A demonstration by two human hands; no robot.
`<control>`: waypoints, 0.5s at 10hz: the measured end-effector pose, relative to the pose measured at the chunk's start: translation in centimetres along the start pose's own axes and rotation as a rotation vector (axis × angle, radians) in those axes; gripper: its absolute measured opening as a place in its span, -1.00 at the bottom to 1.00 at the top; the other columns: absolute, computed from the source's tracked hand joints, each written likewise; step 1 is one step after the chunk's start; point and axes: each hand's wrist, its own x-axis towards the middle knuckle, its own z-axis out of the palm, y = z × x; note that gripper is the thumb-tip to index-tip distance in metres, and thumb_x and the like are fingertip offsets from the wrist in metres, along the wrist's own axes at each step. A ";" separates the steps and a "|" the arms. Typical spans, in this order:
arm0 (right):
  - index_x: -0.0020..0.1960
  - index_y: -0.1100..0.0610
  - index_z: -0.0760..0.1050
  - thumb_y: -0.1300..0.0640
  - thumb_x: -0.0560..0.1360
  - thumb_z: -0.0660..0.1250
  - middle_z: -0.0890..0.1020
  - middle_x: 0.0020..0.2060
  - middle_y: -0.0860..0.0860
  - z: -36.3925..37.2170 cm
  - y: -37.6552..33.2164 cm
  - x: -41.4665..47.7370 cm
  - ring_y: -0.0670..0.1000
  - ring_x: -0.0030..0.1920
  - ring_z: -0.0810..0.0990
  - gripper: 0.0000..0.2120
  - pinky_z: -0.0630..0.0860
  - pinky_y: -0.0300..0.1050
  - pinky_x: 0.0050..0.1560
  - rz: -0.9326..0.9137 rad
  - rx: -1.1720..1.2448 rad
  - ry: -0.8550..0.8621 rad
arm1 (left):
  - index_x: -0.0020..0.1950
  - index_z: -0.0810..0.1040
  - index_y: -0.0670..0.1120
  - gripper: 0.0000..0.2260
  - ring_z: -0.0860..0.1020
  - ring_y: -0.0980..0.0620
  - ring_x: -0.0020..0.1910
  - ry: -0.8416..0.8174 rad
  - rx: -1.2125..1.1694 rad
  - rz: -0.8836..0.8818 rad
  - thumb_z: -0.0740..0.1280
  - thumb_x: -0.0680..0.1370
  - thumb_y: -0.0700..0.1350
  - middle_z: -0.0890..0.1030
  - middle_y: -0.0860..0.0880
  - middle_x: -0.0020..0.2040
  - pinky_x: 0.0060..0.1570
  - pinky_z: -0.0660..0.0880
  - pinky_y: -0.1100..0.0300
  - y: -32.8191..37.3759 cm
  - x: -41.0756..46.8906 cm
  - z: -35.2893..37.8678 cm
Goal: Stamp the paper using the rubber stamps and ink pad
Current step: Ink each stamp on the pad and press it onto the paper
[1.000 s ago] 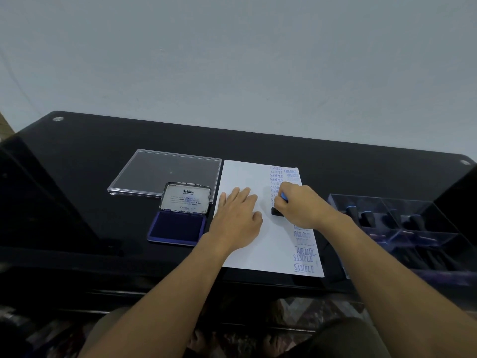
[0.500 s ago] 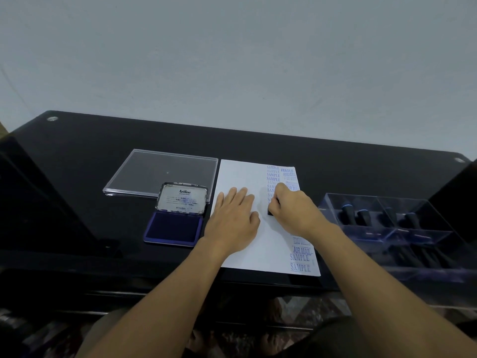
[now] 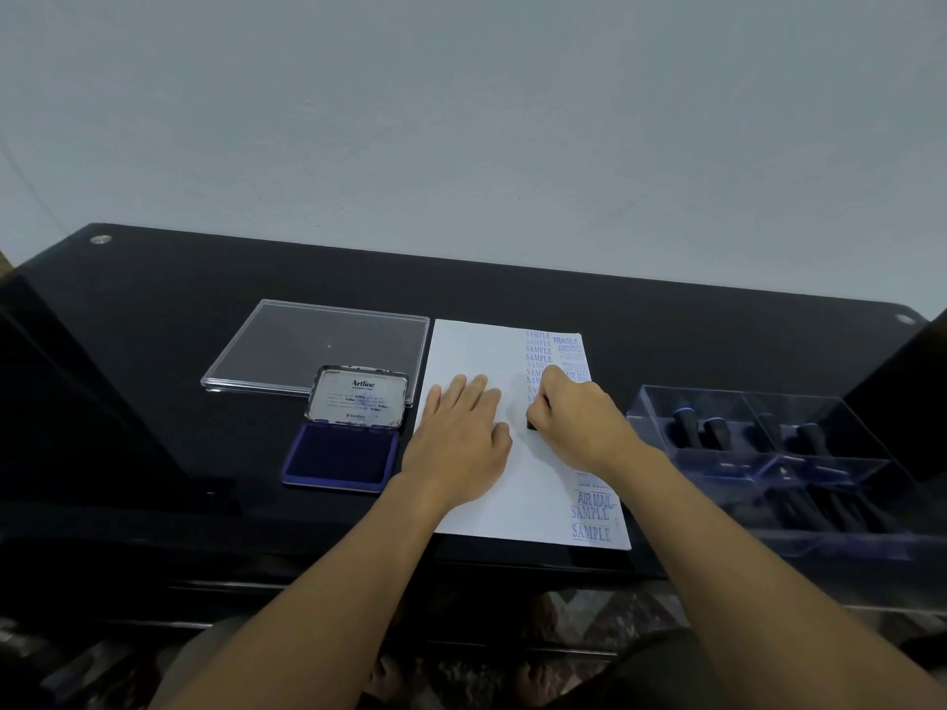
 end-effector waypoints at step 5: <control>-0.11 0.10 0.23 0.11 0.64 0.11 0.47 -0.33 0.03 -0.1 -0.3 -0.5 0.00 -0.41 0.37 -0.84 0.22 -0.14 -0.43 -0.009 -0.028 0.023 | 0.54 0.21 -0.08 -0.57 -0.07 -0.04 0.58 -0.030 -0.031 -0.015 0.02 0.67 -0.04 0.06 -0.04 0.61 0.54 -0.17 -0.05 0.1 0.2 -0.2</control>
